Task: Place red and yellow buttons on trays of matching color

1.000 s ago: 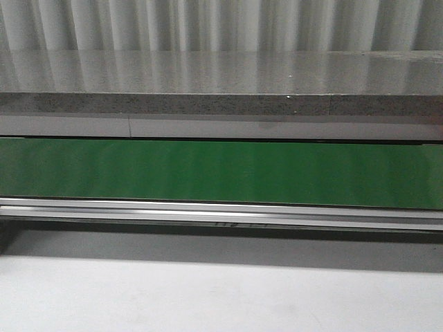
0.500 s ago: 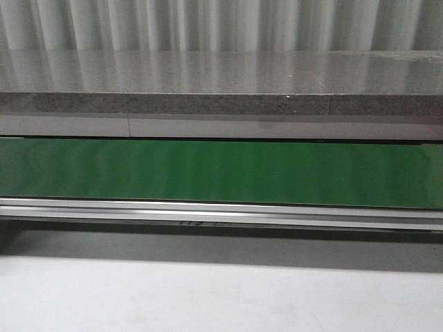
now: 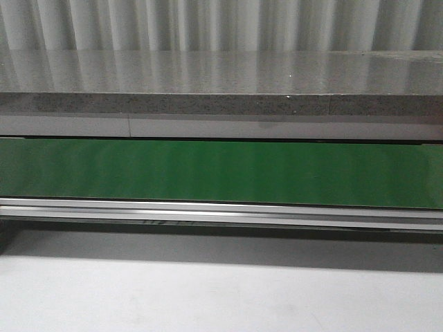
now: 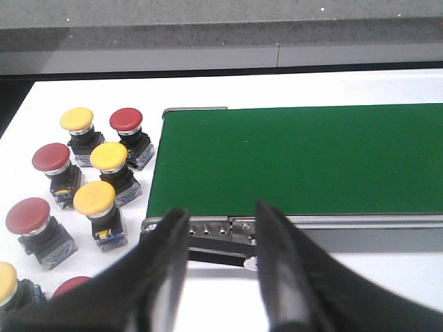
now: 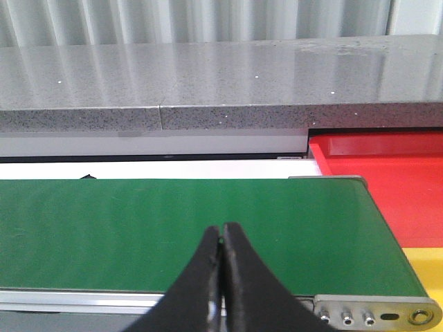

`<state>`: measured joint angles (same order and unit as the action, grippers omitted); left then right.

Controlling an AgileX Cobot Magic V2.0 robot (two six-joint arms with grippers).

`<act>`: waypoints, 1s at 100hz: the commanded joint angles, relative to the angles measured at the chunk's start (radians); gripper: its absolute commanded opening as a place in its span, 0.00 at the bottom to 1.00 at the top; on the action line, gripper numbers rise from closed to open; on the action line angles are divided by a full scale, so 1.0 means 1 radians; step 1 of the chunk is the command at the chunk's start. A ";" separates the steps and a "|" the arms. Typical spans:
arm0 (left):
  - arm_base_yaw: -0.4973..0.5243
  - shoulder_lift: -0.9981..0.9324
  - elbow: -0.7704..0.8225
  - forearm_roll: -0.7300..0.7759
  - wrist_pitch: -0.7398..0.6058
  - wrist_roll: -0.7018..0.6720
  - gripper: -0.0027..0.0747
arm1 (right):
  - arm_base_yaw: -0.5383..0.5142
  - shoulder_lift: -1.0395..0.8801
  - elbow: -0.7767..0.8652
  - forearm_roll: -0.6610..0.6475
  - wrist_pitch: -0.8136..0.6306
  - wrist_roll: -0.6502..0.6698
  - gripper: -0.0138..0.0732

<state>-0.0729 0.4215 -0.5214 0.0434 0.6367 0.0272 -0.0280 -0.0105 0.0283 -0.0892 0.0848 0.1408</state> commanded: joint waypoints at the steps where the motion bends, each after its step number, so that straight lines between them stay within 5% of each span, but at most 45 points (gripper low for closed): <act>1: 0.001 0.092 -0.084 0.019 -0.057 -0.051 0.60 | 0.002 -0.012 -0.020 -0.013 -0.074 -0.003 0.08; 36: 0.009 0.493 -0.300 0.068 0.097 -0.178 0.60 | 0.002 -0.012 -0.020 -0.013 -0.074 -0.003 0.08; 100: 0.300 1.084 -0.625 0.023 0.325 -0.183 0.60 | 0.002 -0.012 -0.020 -0.013 -0.074 -0.003 0.08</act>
<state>0.2065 1.4864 -1.0895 0.0830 0.9549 -0.1462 -0.0280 -0.0105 0.0283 -0.0892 0.0848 0.1408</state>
